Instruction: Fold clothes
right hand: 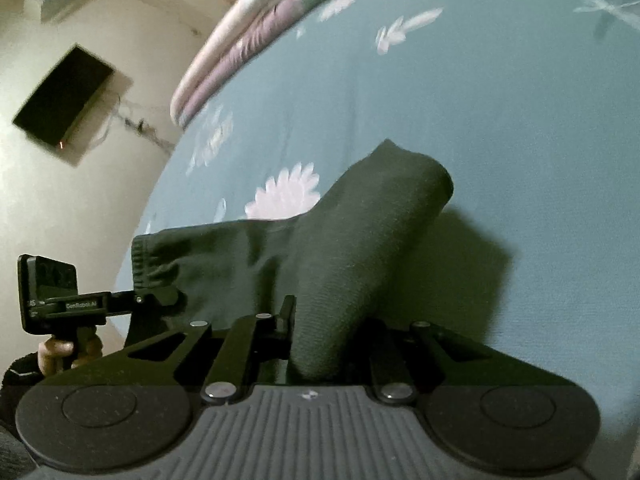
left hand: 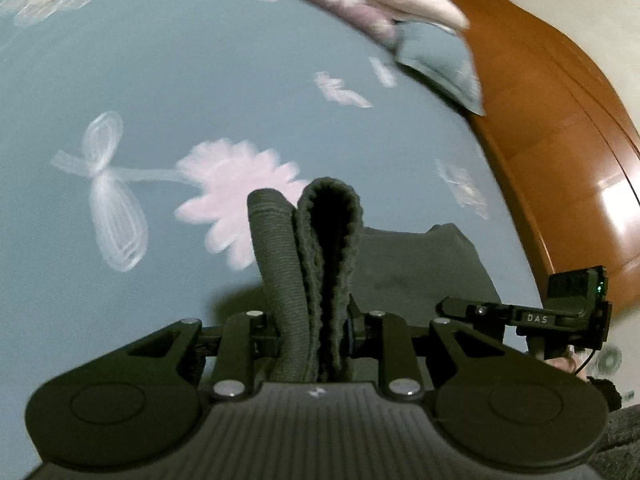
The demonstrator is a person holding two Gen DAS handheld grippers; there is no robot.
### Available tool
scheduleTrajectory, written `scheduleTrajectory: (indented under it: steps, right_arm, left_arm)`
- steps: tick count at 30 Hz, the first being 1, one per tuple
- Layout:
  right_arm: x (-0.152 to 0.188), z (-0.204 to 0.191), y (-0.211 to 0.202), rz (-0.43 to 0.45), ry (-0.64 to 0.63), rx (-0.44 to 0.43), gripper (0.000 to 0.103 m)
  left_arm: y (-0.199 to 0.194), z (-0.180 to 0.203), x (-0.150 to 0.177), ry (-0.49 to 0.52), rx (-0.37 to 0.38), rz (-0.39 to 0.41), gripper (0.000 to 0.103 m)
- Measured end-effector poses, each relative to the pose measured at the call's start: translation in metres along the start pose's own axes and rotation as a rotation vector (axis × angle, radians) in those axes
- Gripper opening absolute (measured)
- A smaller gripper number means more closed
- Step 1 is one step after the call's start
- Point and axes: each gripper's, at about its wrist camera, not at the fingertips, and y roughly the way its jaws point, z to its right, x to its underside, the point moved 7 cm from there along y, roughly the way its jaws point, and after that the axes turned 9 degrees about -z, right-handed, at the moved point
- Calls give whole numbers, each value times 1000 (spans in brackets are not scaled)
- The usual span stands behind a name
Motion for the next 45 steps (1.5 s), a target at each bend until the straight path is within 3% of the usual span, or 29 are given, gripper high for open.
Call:
scheduleTrajectory:
  steps: [14, 24, 28, 32, 38, 42, 45]
  right_arm:
    - [63, 65, -146, 392, 225, 198, 16]
    - [94, 124, -237, 651, 364, 317, 17]
    - [96, 151, -263, 738, 398, 312, 18]
    - [89, 183, -279, 821, 439, 275, 18]
    - [74, 220, -282, 917, 499, 216, 19]
    - [70, 233, -271, 917, 523, 172, 19]
    - [65, 233, -260, 894, 518, 161, 19]
  left_arm:
    - [133, 176, -99, 473, 164, -216, 23]
    - [228, 320, -138, 722, 162, -274, 23]
    - [266, 377, -154, 822, 161, -297, 22]
    - [297, 416, -169, 885, 105, -296, 22]
    - [330, 446, -188, 940, -8, -297, 22]
    - [355, 460, -196, 973, -96, -312, 22]
    - [370, 464, -194, 987, -116, -326, 22]
